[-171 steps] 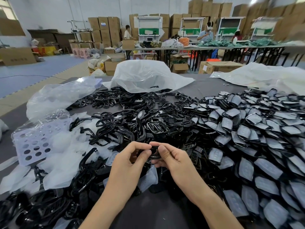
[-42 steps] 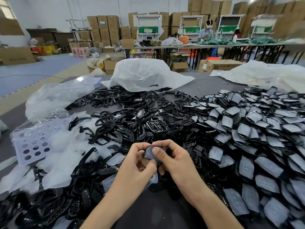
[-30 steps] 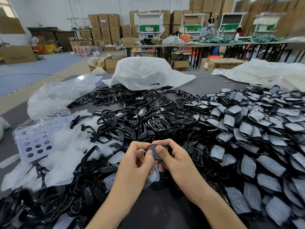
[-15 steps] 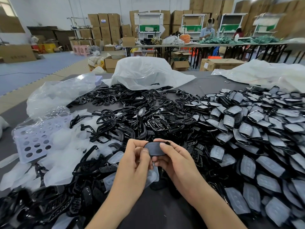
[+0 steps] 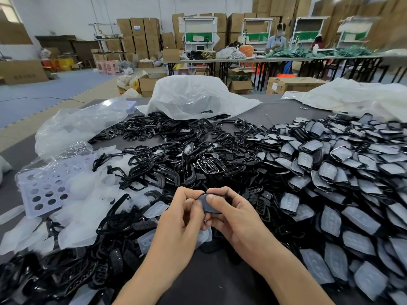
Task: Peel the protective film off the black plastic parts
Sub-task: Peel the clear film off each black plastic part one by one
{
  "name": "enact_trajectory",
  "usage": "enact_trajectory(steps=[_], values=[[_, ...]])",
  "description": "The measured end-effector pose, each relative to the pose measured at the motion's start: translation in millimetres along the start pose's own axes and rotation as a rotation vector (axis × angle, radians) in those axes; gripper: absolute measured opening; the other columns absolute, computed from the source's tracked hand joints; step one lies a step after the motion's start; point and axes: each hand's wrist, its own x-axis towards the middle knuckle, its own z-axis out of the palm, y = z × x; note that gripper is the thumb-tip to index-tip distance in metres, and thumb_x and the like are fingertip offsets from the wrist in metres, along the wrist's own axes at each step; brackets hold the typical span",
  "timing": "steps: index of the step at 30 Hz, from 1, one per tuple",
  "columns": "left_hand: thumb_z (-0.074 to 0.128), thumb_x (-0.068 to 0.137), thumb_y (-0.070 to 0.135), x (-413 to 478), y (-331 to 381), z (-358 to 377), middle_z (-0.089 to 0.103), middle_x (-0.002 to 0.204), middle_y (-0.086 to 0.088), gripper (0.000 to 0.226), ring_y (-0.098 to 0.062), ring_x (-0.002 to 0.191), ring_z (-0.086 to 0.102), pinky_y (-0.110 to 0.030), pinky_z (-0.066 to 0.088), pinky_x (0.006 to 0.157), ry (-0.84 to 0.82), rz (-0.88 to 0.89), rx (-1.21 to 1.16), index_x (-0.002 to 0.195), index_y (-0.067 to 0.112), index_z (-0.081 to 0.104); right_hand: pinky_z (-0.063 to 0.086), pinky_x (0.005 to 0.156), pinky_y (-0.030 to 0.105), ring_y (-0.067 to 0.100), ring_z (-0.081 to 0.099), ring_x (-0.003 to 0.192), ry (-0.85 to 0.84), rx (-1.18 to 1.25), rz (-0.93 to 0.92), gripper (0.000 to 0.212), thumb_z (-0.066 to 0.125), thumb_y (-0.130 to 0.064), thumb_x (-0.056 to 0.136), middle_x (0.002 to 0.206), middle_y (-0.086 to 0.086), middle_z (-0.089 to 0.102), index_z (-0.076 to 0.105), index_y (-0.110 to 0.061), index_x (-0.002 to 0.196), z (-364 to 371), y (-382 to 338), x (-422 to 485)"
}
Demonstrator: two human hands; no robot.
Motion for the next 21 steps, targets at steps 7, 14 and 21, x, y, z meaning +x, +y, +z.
enact_trajectory(steps=[7, 14, 21], values=[[0.038, 0.104, 0.033, -4, -6, -4, 0.062, 0.075, 0.006, 0.018, -0.014, 0.065, 0.059, -0.026, 0.047, 0.059, -0.056, 0.113, 0.201, 0.110, 0.041, 0.054, 0.055, 0.061, 0.027, 0.023, 0.062, 0.062, -0.028, -0.106, -0.027, 0.007, 0.073, -0.008, 0.086, 0.075, 0.015, 0.066, 0.070, -0.014, 0.084, -9, 2, 2], [0.035, 0.104, 0.036, -5, 1, -8, 0.063, 0.087, 0.028, 0.029, 0.003, 0.082, 0.062, -0.013, 0.044, 0.072, -0.081, 0.207, 0.416, 0.126, 0.044, 0.052, 0.043, 0.051, 0.022, 0.017, 0.057, 0.057, 0.018, -0.341, -0.089, 0.014, 0.067, -0.023, 0.076, 0.069, 0.010, 0.063, 0.056, -0.025, 0.068, -9, -3, -1], [0.041, 0.098, 0.025, -5, 6, -9, 0.061, 0.099, 0.023, 0.030, 0.005, 0.083, 0.059, -0.024, 0.049, 0.065, -0.094, 0.332, 0.632, 0.123, 0.038, 0.054, 0.045, 0.060, 0.028, 0.011, 0.052, 0.050, 0.183, -0.219, -0.118, 0.031, 0.062, -0.005, 0.089, 0.056, 0.000, 0.053, 0.046, -0.019, 0.066, -7, -5, 0]])
